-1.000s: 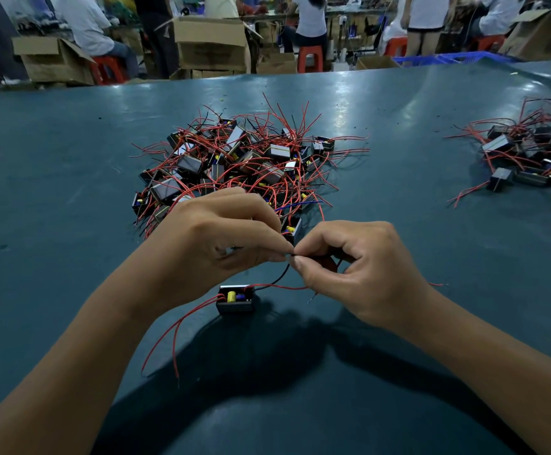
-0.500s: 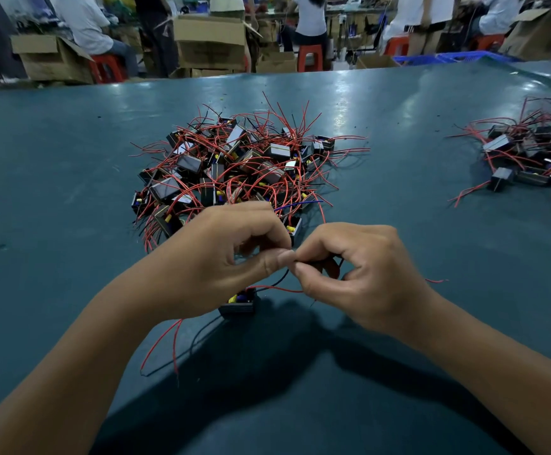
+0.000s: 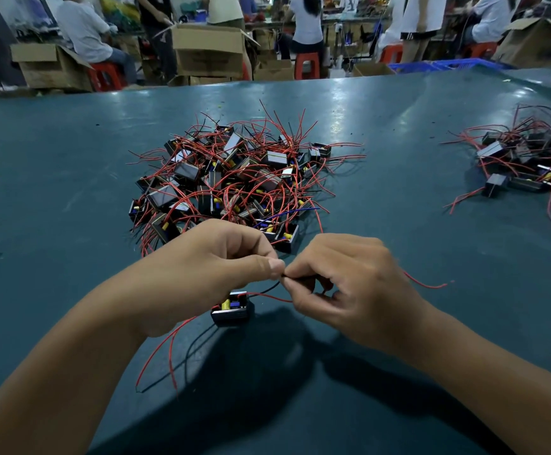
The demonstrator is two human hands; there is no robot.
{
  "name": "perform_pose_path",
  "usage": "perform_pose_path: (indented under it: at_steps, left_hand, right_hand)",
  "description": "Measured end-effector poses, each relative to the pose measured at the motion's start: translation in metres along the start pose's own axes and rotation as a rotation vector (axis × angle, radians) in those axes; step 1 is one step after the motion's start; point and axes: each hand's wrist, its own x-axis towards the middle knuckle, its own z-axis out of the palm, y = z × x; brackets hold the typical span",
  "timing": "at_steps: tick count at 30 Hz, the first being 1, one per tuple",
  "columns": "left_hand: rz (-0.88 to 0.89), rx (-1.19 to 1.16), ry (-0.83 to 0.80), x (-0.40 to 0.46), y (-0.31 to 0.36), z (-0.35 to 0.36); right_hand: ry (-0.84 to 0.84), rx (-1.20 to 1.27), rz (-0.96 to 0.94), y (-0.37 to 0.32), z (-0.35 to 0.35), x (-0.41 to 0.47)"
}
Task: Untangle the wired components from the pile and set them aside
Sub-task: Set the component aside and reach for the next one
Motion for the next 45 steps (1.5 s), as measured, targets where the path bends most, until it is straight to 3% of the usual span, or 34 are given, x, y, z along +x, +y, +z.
perform_pose_path:
  at_steps: [4, 7, 17, 26, 37, 45]
  left_hand:
    - [-0.125, -0.214, -0.044, 0.002, 0.001, 0.008]
    - [-0.123, -0.254, -0.029, 0.004, 0.001, 0.01]
    - [0.264, 0.238, 0.17, 0.0, -0.004, -0.009]
    - [0.297, 0.266, 0.094, 0.001, 0.001, 0.0]
    - [0.252, 0.172, 0.218, 0.019, -0.017, 0.008]
    - [0.261, 0.354, 0.301, 0.026, -0.024, 0.008]
  right_hand:
    - [0.029, -0.089, -0.06, -0.001, 0.001, 0.002]
    - [0.032, -0.1, -0.05, 0.001, 0.002, 0.0]
    - [0.064, 0.175, 0.253, 0.006, 0.005, -0.004]
    - [0.083, 0.193, 0.323, 0.007, 0.004, -0.002]
    - [0.064, 0.352, 0.472, 0.014, 0.008, 0.0]
    - [0.015, 0.363, 0.568, 0.023, 0.008, 0.001]
